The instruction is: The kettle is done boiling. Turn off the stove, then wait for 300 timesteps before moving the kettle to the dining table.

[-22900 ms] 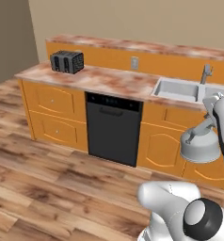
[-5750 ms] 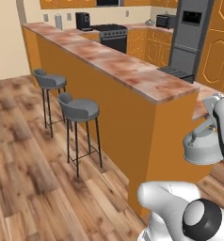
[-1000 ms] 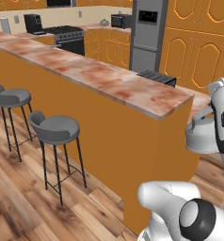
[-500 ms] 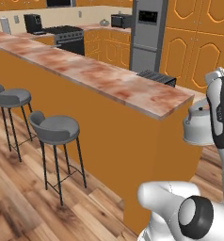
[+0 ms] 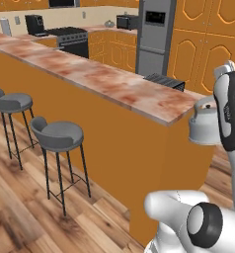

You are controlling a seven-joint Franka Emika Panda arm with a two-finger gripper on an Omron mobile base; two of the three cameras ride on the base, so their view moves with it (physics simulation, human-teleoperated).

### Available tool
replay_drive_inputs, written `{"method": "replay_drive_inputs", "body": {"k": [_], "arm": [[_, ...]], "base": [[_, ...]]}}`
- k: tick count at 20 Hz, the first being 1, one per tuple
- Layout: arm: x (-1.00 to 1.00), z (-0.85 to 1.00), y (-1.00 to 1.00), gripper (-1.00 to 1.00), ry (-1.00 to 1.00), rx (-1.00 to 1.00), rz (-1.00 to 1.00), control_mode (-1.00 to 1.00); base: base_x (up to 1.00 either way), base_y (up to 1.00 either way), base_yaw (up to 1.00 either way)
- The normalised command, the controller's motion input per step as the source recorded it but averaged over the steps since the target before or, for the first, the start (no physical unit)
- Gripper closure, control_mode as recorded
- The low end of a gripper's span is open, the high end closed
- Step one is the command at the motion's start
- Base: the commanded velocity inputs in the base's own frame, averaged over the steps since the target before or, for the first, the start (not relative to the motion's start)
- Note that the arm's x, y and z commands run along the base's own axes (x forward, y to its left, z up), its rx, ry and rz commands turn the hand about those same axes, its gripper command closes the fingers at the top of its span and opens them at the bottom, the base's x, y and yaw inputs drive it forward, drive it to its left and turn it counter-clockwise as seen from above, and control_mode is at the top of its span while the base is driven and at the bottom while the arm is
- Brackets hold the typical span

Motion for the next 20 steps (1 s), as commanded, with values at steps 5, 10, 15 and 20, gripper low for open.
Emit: {"method": "replay_drive_inputs", "body": {"k": [5,10,15,20], "arm": [[0.03,0.3,0.13,1.0,-0.03,0.03,-0.01,-1.0],[0.0,0.31,0.1,1.0,-0.06,0.03,-0.01,-1.0],[0.05,0.2,0.11,1.0,-0.11,0.03,0.0,-1.0],[0.21,0.04,0.08,1.0,-0.11,0.04,0.0,-1.0]], "base": [[0.0,0.0,0.0],[0.0,0.0,0.0],[0.0,0.0,0.0],[0.0,0.0,0.0]]}}
